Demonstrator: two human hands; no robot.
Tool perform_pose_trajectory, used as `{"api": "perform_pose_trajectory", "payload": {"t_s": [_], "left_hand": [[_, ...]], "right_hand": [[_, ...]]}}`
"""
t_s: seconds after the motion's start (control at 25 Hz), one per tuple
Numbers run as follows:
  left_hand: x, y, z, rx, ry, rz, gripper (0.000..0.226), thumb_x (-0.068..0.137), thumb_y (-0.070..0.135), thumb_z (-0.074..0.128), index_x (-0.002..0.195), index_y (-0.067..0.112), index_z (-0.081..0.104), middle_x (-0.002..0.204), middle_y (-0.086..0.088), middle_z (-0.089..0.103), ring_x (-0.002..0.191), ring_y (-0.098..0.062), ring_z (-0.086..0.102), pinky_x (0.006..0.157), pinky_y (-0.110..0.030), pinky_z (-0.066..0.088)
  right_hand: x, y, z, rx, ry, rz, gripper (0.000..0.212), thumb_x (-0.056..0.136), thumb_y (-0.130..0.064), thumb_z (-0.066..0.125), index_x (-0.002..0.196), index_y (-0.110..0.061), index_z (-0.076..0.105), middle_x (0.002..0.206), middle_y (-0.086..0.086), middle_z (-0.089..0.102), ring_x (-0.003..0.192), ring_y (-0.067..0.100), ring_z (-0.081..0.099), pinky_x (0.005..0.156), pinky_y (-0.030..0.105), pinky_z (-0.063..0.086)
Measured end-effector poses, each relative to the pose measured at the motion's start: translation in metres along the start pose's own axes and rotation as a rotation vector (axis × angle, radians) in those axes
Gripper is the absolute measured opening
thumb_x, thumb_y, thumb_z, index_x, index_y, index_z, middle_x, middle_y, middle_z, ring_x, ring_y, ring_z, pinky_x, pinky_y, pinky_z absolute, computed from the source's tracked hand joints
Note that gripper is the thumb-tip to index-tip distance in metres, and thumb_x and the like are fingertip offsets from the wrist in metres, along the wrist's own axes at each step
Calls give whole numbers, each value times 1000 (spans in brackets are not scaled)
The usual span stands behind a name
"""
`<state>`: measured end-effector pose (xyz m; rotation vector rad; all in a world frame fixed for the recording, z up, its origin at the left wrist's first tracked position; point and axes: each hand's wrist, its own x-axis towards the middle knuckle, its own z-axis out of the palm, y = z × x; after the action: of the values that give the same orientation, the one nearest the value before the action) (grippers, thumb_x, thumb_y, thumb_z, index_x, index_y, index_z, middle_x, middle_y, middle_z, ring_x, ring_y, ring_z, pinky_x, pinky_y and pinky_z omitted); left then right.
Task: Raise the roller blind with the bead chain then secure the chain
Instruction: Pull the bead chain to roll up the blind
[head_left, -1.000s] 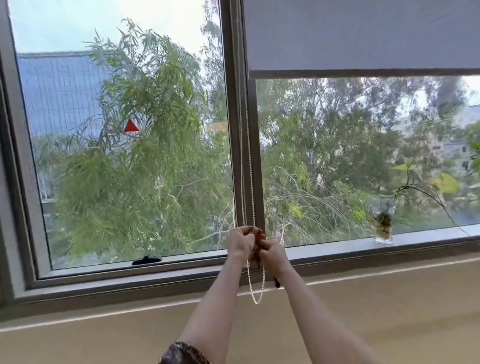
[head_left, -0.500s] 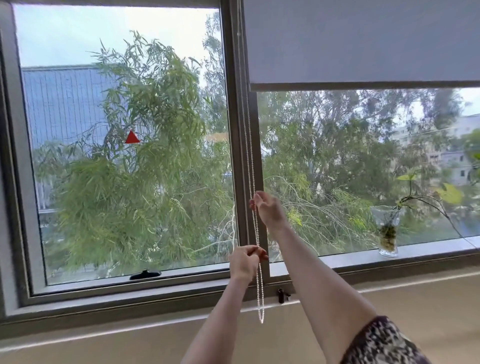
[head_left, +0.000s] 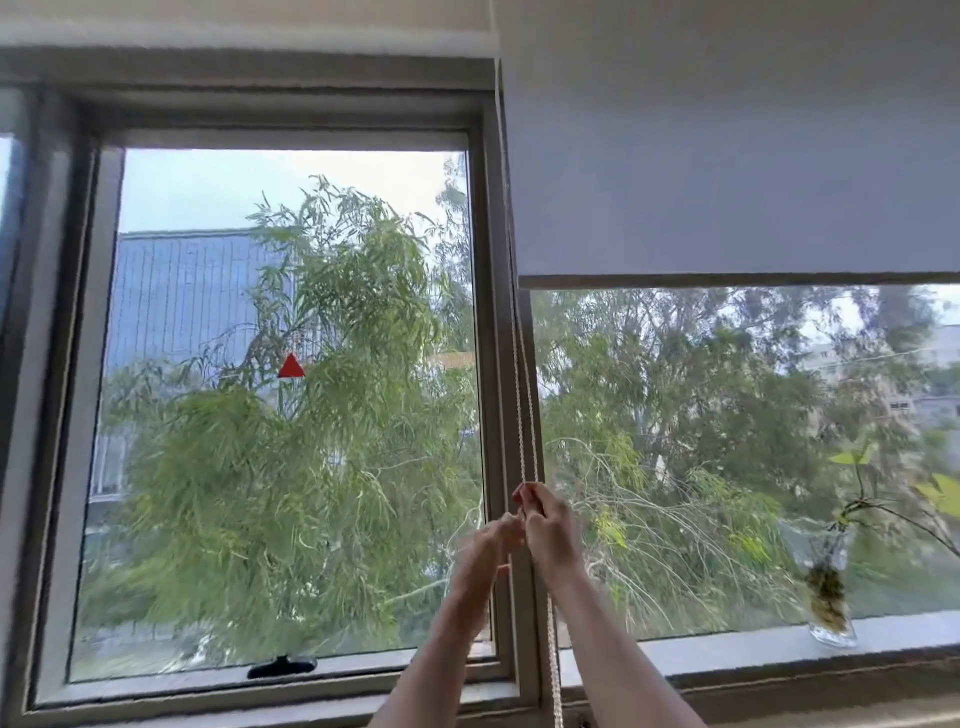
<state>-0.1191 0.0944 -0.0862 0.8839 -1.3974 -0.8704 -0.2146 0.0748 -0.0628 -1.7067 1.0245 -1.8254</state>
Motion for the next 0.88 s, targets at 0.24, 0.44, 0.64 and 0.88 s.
{"api": "perform_pose_trajectory", "payload": {"t_s": [0.24,0.44,0.64,0.88], "left_hand": [[26,88,15,-146,148,123,26,92,24,61,97,2,74,99,-17,72,84,-24,56,80,-37,47],[35,97,25,-135,282,120,16,87,9,67,97,-1,73,92,-14,75,66,-4,65,59,-17,48],[16,52,30,-118,255,-14,18,86,2,66,100,-8,68,71,-6,69,51,-2,62,40,-7,39],[3,8,30,-81,243,-72,19,88,4,64,103,-7,67,69,-3,67,41,6,58,38,-6,39]], "right_hand": [[-9,-13,0,151,3,-20,32,93,-3,49,71,-19,65,60,-5,57,54,8,42,51,22,32],[-20,-1,-2,91,1,-42,26,92,-3,49,70,-9,63,52,-6,48,44,3,31,44,19,19],[-52,41,-11,49,-63,53,31,92,0,49,65,-10,59,50,-8,47,42,0,31,44,17,22],[-77,71,-14,85,-119,172,33,92,2,49,68,-17,61,57,-4,52,49,5,37,44,14,27]]}}
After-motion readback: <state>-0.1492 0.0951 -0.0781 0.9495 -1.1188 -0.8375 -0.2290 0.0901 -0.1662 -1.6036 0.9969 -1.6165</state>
